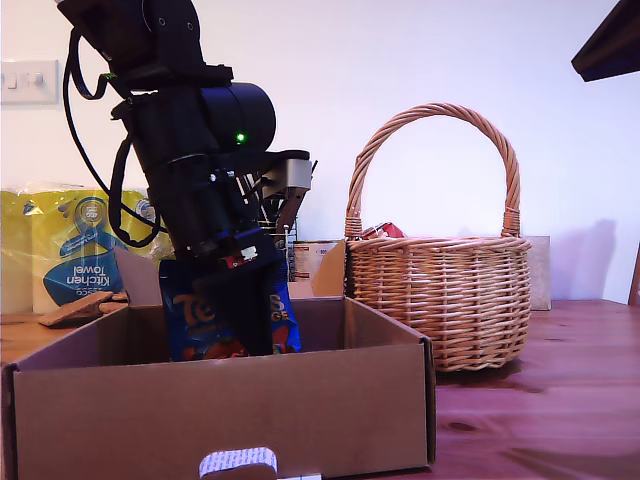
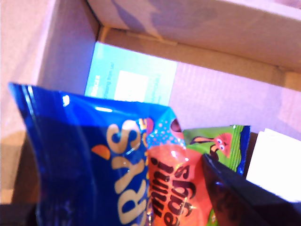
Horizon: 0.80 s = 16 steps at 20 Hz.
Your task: Move the bags of Easter eggs from the cardboard box on the left into the woven basket on the right side.
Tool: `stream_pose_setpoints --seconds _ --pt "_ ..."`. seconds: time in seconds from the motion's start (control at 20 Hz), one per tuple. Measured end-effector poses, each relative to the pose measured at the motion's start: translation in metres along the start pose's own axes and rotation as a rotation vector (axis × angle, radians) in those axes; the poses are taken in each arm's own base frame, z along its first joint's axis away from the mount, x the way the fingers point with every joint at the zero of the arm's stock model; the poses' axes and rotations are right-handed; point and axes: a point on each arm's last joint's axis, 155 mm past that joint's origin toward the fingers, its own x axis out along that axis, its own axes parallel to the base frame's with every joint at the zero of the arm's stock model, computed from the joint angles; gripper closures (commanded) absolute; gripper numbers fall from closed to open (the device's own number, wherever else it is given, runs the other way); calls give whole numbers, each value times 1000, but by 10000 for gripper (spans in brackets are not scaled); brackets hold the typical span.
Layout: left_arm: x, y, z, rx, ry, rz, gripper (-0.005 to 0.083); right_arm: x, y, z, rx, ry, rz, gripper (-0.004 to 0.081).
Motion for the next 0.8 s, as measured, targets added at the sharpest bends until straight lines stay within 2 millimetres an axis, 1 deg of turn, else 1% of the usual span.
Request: stream_pose_setpoints --seconds 0.05,0.1,0.15,0.3,0.6,0.7,0.8 --pt "0 -1 -1 -1 2 -4 701 0 0 0 0 0 0 717" --pt "0 -1 -1 -1 4 -4 771 0 0 0 0 0 0 716" --pt "0 0 -1 0 5 0 799 0 0 0 0 0 0 716" --pt "-1 -1 -2 -1 11 -3 797 0 0 0 0 0 0 716" --pt "-10 -2 -4 -4 58 -6 797 0 0 0 0 0 0 716" --pt "-19 -2 0 -4 60 -4 797 0 0 0 0 0 0 717" --pt "-36 1 12 6 13 24 797 0 0 0 0 0 0 716"
